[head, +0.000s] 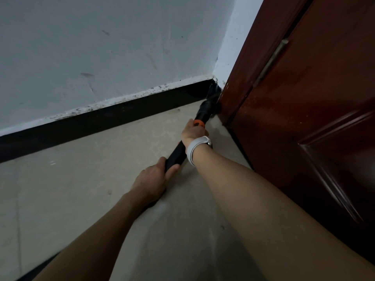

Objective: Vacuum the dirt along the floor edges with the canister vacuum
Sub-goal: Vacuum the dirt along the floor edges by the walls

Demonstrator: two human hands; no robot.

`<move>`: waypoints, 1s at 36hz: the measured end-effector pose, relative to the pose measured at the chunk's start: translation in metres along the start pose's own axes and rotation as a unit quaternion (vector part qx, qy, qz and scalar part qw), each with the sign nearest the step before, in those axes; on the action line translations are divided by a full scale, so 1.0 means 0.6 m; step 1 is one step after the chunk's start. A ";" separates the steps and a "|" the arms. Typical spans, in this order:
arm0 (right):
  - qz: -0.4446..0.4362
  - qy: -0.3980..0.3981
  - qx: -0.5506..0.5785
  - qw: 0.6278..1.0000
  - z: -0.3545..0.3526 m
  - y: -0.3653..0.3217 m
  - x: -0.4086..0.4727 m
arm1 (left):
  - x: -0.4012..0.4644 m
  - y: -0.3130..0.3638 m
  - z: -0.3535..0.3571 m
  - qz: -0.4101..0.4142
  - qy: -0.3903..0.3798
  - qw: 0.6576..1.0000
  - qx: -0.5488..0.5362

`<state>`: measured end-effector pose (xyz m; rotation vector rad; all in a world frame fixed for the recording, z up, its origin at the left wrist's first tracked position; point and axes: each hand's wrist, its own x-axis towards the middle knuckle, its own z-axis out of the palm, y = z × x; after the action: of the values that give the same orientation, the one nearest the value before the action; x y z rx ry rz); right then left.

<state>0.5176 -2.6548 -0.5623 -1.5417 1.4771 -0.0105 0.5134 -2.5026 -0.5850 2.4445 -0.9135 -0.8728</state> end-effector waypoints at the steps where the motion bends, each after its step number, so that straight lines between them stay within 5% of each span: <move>1: 0.008 -0.001 0.010 1.000 -0.001 0.004 -0.001 | -0.001 0.000 -0.001 0.005 -0.004 1.000 0.007; 15: 0.117 -0.029 0.189 0.974 0.046 0.155 -0.073 | -0.122 -0.064 0.016 0.080 -0.075 0.986 0.123; 26: 0.076 -0.113 0.218 0.966 0.031 0.078 -0.039 | -0.088 -0.037 0.006 0.010 0.014 0.996 0.083; 36: 0.107 -0.002 0.211 0.972 0.036 0.272 -0.137 | -0.196 -0.090 0.049 0.120 -0.144 0.970 0.157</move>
<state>0.3841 -2.5459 -0.6266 -1.0379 1.5149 -0.1826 0.4483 -2.3873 -0.5865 2.4227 -1.5210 -1.0802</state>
